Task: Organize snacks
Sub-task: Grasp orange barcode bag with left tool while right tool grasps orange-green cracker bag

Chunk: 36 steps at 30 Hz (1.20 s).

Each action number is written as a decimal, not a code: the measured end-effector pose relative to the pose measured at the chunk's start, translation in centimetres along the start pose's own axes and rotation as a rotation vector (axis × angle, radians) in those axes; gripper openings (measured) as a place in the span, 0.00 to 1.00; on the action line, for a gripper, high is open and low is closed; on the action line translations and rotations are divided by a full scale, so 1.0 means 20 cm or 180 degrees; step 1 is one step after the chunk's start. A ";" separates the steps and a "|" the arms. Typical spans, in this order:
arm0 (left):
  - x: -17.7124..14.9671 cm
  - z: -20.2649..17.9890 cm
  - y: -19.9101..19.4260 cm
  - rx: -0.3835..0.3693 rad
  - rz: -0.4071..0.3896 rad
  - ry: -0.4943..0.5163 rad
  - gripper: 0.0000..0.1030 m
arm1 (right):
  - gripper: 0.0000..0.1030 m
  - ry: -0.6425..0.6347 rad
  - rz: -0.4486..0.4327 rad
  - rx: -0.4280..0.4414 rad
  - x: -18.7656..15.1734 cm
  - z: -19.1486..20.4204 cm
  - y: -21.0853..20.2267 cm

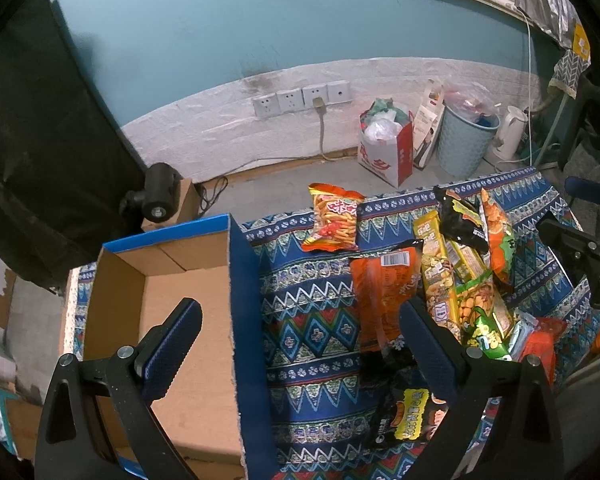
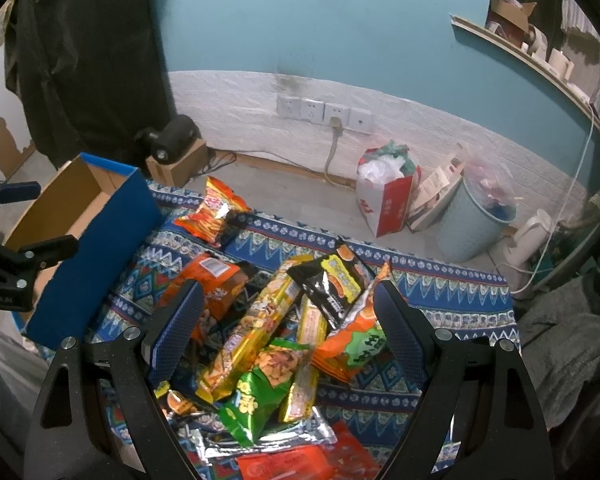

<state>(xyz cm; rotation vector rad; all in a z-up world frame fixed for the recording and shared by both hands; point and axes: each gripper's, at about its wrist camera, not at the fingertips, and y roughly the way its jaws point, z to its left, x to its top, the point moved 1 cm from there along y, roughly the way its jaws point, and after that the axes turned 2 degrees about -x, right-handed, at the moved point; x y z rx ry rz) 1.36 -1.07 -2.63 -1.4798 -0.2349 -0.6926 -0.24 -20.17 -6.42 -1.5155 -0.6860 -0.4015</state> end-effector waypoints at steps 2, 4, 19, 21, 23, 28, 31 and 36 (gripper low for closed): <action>0.02 -0.02 0.04 -0.0047 0.0065 -0.0019 0.97 | 0.82 0.0027 0.0035 0.0001 0.00 -0.02 0.01; 0.03 -0.03 0.07 -0.0074 0.0104 -0.0020 0.97 | 0.82 0.0065 0.0079 -0.0026 -0.01 -0.05 0.03; 0.11 -0.18 0.48 -0.0310 0.0613 0.0001 0.97 | 0.82 0.0492 0.0647 -0.0285 -0.04 -0.34 0.41; 0.10 -0.19 0.51 -0.0336 0.0676 -0.0007 0.97 | 0.82 0.0566 0.0742 -0.0316 -0.06 -0.38 0.49; 0.09 -0.21 0.57 -0.0381 0.0773 -0.0022 0.97 | 0.82 0.0609 0.0845 -0.0357 -0.09 -0.42 0.57; 0.06 -0.25 0.72 -0.0379 0.0967 0.0038 0.97 | 0.82 0.0738 0.1049 -0.0364 -0.16 -0.50 0.70; 0.05 -0.26 0.77 -0.0411 0.1067 0.0018 0.97 | 0.82 0.0809 0.1142 -0.0329 -0.20 -0.54 0.76; 0.03 -0.28 0.85 -0.0448 0.1211 -0.0009 0.97 | 0.82 0.0841 0.1264 -0.0287 -0.25 -0.57 0.86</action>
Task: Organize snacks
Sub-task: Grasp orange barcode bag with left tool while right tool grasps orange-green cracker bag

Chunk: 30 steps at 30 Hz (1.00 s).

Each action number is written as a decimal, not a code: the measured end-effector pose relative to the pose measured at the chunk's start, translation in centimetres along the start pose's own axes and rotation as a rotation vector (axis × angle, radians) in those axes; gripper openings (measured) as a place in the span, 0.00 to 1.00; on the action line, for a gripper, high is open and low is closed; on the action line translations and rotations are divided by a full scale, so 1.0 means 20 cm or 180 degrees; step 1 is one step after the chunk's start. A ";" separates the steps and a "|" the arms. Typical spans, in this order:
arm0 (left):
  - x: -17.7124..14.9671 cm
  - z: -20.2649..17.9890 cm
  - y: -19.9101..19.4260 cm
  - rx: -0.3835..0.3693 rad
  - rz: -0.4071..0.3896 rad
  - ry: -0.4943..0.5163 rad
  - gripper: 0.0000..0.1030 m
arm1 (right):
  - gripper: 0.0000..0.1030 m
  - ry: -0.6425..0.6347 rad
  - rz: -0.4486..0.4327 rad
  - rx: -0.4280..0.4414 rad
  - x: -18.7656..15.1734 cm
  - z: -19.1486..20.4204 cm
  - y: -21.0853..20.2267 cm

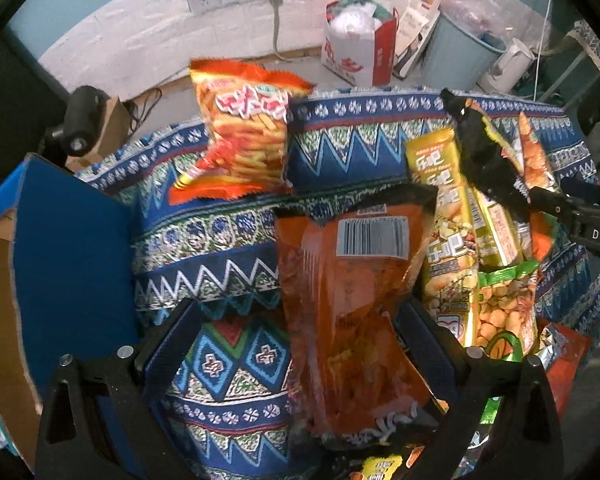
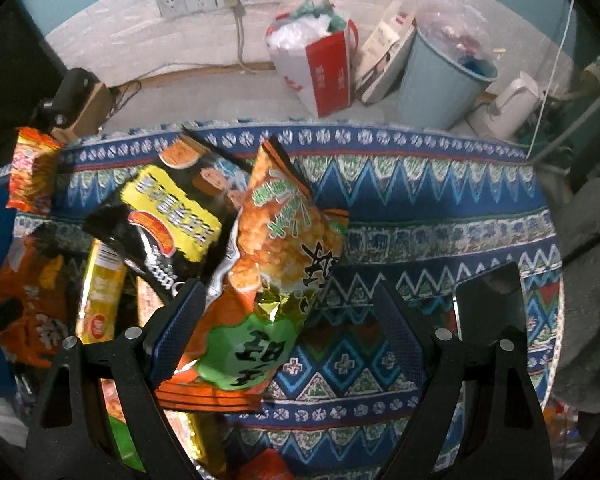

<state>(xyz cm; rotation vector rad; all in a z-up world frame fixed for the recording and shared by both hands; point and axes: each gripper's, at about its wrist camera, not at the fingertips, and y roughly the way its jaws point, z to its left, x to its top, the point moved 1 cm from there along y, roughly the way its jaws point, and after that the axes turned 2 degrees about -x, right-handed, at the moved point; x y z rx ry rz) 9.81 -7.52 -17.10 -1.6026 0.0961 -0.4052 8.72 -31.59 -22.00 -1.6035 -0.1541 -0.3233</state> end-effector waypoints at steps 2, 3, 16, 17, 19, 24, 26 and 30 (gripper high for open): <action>0.01 -0.01 0.03 0.0004 0.0036 0.0009 0.97 | 0.82 0.0006 0.0056 0.0017 0.00 -0.01 0.05; 0.01 -0.01 0.05 -0.0004 0.0057 0.0017 0.97 | 0.82 0.0017 0.0087 0.0039 0.00 -0.01 0.07; 0.00 -0.11 0.11 -0.0207 0.0142 0.0173 0.63 | 0.42 -0.0091 0.0241 0.0261 -0.06 0.01 0.18; 0.00 -0.12 0.10 -0.0196 0.0123 0.0201 0.61 | 0.35 -0.0107 0.0239 0.0255 -0.07 0.01 0.17; -0.01 -0.13 0.07 -0.0190 0.0092 0.0243 0.57 | 0.31 -0.0165 0.0213 0.0159 -0.09 0.01 0.16; -0.02 -0.13 -0.02 -0.0153 -0.0019 0.0281 0.44 | 0.28 -0.0243 0.0045 -0.0078 -0.09 -0.01 0.07; -0.03 -0.12 -0.07 -0.0109 -0.0075 0.0299 0.42 | 0.28 -0.0228 -0.0027 -0.0091 -0.08 -0.02 0.01; -0.06 -0.09 -0.12 -0.0044 -0.0172 0.0325 0.40 | 0.28 -0.0237 -0.0147 -0.0117 -0.08 -0.01 -0.10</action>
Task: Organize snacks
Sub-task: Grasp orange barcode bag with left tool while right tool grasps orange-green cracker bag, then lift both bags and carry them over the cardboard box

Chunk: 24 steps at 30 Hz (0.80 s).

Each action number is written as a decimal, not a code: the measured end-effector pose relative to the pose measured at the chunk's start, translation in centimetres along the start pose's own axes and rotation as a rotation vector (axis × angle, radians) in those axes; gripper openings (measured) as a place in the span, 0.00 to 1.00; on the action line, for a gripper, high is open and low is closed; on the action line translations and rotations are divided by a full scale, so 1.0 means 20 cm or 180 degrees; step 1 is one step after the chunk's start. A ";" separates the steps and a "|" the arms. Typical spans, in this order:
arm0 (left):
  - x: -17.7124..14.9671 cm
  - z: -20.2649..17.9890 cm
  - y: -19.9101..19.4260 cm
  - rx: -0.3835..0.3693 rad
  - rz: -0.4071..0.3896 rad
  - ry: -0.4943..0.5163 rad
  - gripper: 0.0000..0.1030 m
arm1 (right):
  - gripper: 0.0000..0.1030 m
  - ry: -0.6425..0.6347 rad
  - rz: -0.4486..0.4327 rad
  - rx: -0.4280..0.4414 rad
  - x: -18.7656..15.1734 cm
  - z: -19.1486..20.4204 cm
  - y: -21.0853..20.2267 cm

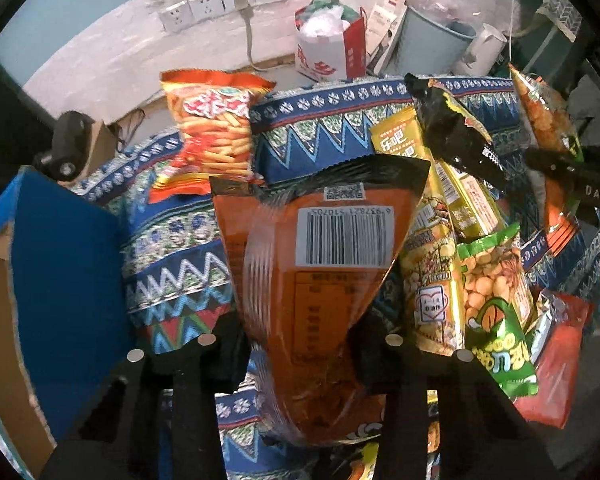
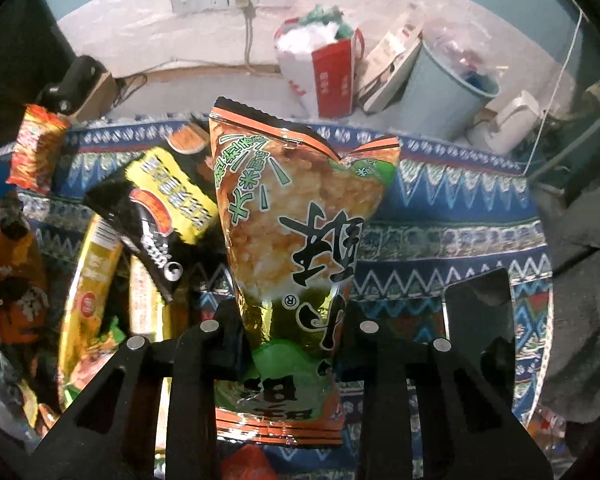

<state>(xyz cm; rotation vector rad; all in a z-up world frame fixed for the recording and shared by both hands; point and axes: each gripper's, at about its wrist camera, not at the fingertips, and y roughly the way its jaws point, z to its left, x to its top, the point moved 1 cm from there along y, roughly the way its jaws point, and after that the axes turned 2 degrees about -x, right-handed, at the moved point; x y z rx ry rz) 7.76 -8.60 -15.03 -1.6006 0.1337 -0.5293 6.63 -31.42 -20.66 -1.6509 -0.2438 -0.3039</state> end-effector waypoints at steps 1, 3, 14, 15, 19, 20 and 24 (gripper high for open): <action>-0.01 0.01 -0.03 0.0029 -0.0038 0.0014 0.40 | 0.28 -0.0009 -0.0028 -0.0012 0.00 0.00 -0.03; -0.05 0.01 -0.06 0.0061 -0.0099 0.0021 0.40 | 0.28 -0.0027 -0.0086 -0.0031 -0.01 0.02 -0.08; -0.13 0.08 -0.30 0.0280 -0.0459 0.0071 0.40 | 0.28 -0.0222 -0.0461 0.0086 0.02 0.21 -0.37; -0.15 0.08 -0.33 0.0291 -0.0488 0.0067 0.40 | 0.28 -0.0248 -0.0491 0.0105 0.03 0.23 -0.40; -0.20 0.13 -0.46 0.0377 -0.0645 0.0076 0.40 | 0.28 -0.0352 -0.0606 0.0164 0.03 0.33 -0.49; -0.21 0.13 -0.48 0.0394 -0.0667 0.0077 0.40 | 0.28 -0.0377 -0.0634 0.0196 0.03 0.35 -0.52; -0.26 0.20 -0.58 0.0418 -0.0769 0.0012 0.40 | 0.28 -0.0467 -0.0703 0.0306 0.04 0.45 -0.58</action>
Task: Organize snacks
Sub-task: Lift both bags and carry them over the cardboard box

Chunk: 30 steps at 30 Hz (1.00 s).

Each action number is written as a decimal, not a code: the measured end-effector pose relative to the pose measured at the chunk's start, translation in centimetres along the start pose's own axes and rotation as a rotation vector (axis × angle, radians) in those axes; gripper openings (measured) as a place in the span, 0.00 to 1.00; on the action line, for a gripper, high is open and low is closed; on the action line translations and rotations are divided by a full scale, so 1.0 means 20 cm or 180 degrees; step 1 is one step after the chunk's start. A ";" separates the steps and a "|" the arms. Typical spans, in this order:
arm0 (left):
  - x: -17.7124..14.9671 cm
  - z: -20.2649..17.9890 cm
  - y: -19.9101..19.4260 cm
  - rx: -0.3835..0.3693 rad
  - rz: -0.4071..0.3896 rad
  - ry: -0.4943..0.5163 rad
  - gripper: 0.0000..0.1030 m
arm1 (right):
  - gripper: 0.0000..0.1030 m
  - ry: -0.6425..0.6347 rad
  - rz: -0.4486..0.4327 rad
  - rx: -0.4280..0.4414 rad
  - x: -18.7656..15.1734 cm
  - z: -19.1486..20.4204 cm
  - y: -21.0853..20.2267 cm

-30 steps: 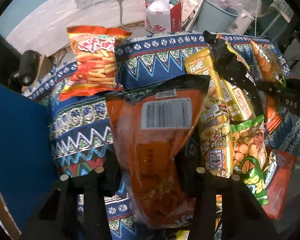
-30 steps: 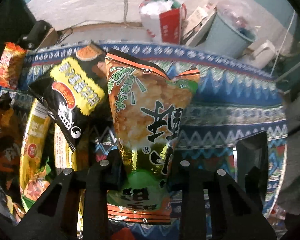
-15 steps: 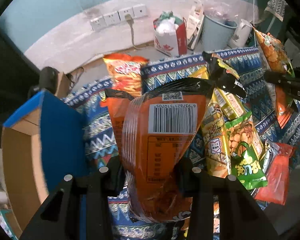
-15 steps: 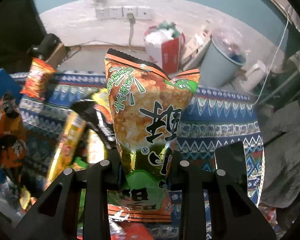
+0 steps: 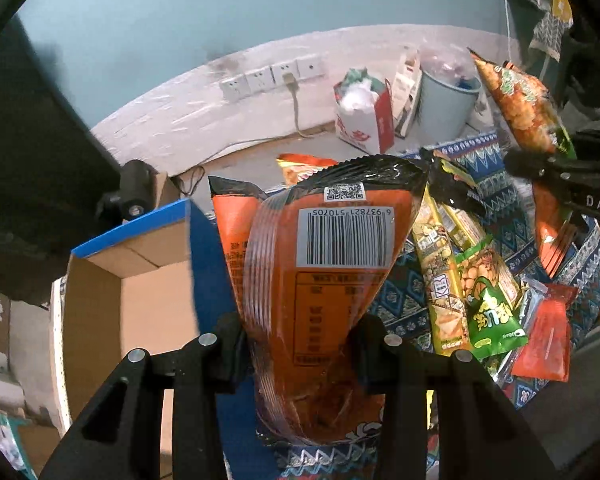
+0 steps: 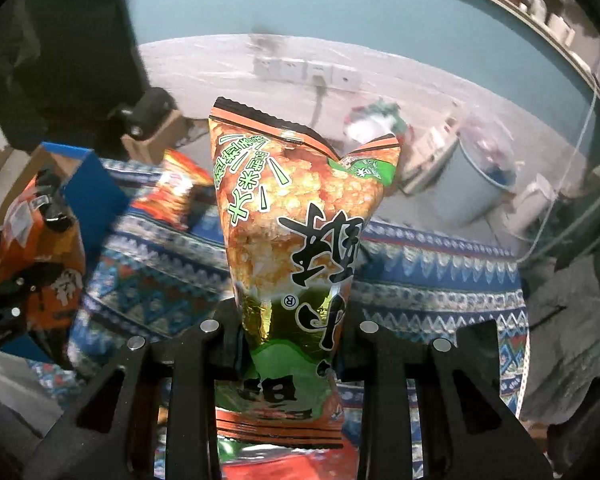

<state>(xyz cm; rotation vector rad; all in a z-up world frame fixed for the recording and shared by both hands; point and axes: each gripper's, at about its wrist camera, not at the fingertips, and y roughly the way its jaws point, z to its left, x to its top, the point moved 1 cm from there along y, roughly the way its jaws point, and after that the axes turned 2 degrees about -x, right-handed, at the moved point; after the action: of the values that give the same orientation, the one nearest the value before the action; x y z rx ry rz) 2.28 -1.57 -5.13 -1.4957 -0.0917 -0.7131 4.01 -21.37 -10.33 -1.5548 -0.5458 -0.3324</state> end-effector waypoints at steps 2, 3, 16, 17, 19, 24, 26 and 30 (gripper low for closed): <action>-0.01 0.03 -0.03 -0.0016 -0.0032 -0.0053 0.40 | 0.28 -0.0027 -0.0035 0.0068 0.01 0.05 -0.02; -0.01 0.05 -0.05 -0.0018 -0.0049 -0.0074 0.40 | 0.28 -0.0054 -0.0054 0.0104 0.03 0.09 -0.04; -0.12 0.36 -0.23 0.0140 -0.0258 -0.0367 0.40 | 0.28 -0.0372 -0.0182 0.0452 0.18 0.52 -0.10; -0.13 0.38 -0.24 0.0173 -0.0265 -0.0387 0.40 | 0.28 -0.0393 -0.0185 0.0477 0.19 0.54 -0.10; -0.15 0.44 -0.24 0.0221 -0.0259 -0.0444 0.40 | 0.28 -0.0437 -0.0191 0.0531 0.21 0.62 -0.10; -0.21 0.59 -0.25 0.0312 -0.0246 -0.0621 0.40 | 0.28 -0.0548 -0.0214 0.0661 0.26 0.80 -0.12; -0.24 0.64 -0.25 0.0355 -0.0236 -0.0682 0.40 | 0.28 -0.0595 -0.0225 0.0717 0.29 0.87 -0.11; -0.30 0.74 -0.23 0.0400 -0.0179 -0.0816 0.40 | 0.28 -0.0677 -0.0218 0.0819 0.33 1.03 -0.11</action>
<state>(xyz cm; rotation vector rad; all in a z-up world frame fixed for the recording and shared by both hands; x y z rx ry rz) 0.69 14.74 -2.39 -1.4618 -0.3683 -0.5468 5.94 -0.07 -6.33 -1.3311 -0.7779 -0.1419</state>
